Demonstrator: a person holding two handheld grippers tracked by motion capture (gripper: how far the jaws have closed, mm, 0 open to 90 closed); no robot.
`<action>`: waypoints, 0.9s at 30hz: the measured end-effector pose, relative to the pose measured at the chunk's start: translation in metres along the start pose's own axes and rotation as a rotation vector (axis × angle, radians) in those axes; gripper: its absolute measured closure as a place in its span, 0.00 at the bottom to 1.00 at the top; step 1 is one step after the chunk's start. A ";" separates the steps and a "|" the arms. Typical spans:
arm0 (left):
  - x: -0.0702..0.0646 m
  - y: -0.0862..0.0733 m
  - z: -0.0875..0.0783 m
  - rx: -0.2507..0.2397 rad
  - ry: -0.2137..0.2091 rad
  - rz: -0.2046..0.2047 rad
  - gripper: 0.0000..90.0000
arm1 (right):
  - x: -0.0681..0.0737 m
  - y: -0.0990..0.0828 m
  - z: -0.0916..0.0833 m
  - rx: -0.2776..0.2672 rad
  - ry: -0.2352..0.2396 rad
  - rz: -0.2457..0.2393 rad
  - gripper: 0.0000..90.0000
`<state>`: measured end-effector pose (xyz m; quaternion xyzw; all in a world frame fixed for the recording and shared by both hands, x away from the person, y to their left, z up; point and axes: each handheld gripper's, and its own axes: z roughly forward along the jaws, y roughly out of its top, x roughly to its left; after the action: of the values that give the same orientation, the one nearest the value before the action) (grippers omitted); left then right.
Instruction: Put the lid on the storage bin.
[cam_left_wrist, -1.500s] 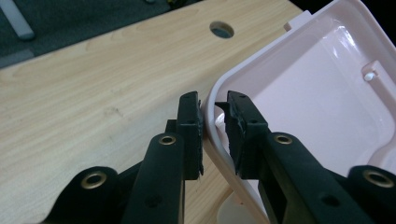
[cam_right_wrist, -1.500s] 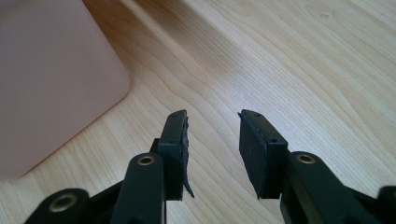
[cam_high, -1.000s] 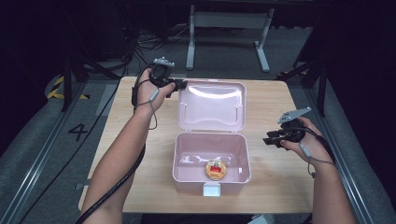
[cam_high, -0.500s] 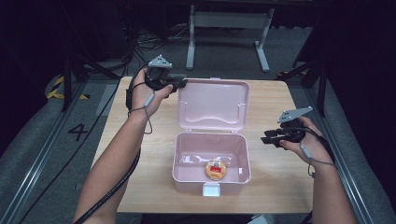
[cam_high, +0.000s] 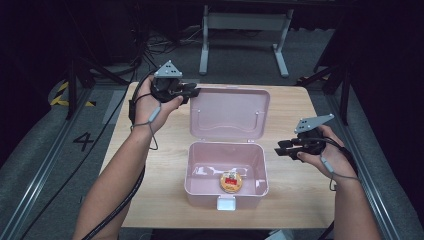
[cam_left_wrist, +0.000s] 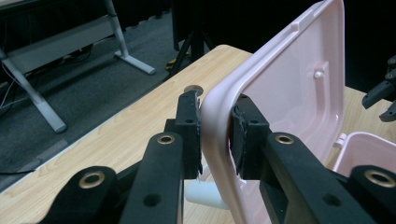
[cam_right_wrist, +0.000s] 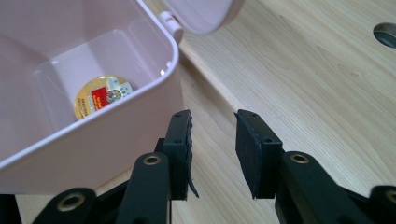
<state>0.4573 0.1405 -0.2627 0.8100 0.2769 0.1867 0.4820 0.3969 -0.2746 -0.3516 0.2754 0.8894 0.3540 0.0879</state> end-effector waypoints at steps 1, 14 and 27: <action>-0.002 0.000 -0.002 0.001 -0.003 -0.006 0.84 | 0.001 0.001 0.000 -0.003 0.003 0.000 0.75; -0.019 -0.002 -0.020 -0.021 -0.017 0.057 0.81 | 0.021 0.013 -0.005 -0.031 0.046 -0.024 0.76; -0.032 -0.010 -0.037 -0.031 -0.071 0.070 0.76 | 0.029 0.019 -0.012 -0.060 0.060 0.022 0.93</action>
<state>0.4088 0.1491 -0.2550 0.8178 0.2285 0.1789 0.4970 0.3768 -0.2542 -0.3288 0.2717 0.8776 0.3896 0.0653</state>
